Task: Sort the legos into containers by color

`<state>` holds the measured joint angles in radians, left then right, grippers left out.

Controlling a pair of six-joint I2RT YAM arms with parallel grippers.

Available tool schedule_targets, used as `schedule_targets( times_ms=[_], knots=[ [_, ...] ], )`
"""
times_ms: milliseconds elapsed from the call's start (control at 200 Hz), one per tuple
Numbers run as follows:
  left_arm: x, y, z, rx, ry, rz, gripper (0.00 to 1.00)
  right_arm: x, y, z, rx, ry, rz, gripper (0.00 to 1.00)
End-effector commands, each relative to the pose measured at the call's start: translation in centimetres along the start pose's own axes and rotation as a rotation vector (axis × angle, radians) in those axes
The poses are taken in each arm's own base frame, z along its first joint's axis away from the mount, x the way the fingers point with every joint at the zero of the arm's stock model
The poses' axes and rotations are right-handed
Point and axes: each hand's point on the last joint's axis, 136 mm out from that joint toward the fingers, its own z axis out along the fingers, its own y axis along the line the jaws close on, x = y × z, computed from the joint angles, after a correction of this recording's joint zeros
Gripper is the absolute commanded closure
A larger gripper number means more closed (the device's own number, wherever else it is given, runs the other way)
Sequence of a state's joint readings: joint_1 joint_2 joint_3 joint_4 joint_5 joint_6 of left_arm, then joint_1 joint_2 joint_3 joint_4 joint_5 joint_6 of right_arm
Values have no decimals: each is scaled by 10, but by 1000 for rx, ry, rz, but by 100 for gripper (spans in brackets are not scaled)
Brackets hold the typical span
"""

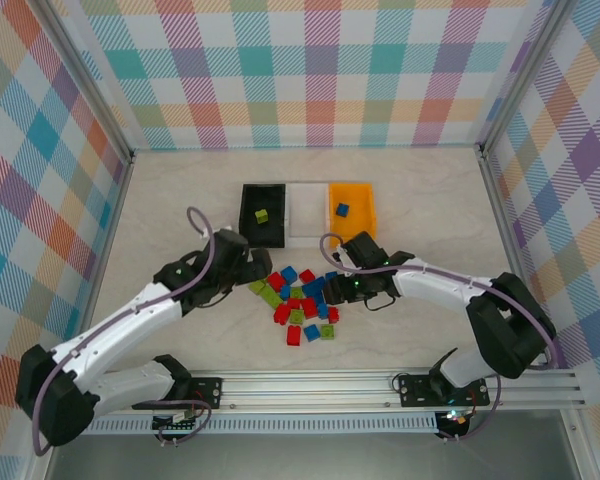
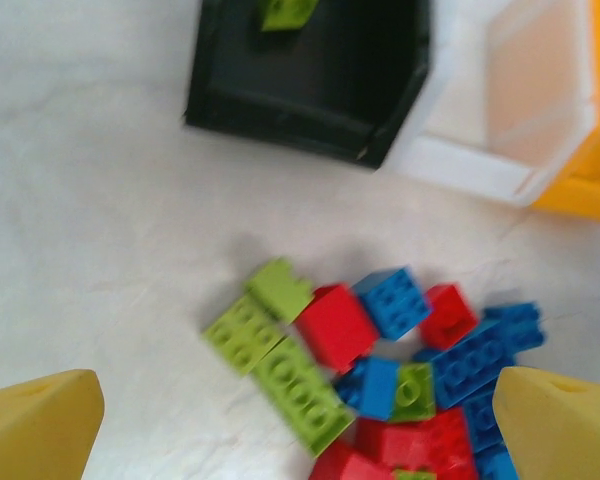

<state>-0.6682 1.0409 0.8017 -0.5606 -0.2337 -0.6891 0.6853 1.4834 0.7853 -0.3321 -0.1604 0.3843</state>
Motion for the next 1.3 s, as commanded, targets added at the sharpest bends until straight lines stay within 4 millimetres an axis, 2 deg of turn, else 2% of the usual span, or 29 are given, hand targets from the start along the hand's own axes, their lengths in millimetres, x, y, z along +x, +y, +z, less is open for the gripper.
schedule_targets(
  times_ms=[0, 180, 275, 410, 580, 720, 915, 1090, 1295],
  knots=[
    [6, 14, -11, -11, -19, -46, 0, -10, 1, 7, 15, -22, -13, 42],
    [9, 20, -11, -26, -27, -52, 0, -11, -2, 19, 39, -1, -14, 40],
    [10, 19, -8, -30, -18, -50, 0, -8, -10, 22, 83, 16, -5, 41],
    [12, 20, -5, -35, -7, -50, 0, -2, -34, 11, 197, -3, 23, 43],
    [11, 20, -6, -32, -13, -50, 0, 8, -59, -4, 249, -21, 81, 44],
    [13, 19, -4, -32, -8, -49, 0, 2, -49, -9, 184, -57, 51, 34],
    [14, 20, -1, -40, 0, -46, 0, -14, -34, 1, 121, -44, -2, 30],
    [14, 22, -1, -50, -1, -39, 0, -15, -38, 15, 151, 10, -10, 31],
    [16, 23, 2, -59, 7, -40, 0, -9, -49, 20, 197, 26, -4, 42]
  ],
)
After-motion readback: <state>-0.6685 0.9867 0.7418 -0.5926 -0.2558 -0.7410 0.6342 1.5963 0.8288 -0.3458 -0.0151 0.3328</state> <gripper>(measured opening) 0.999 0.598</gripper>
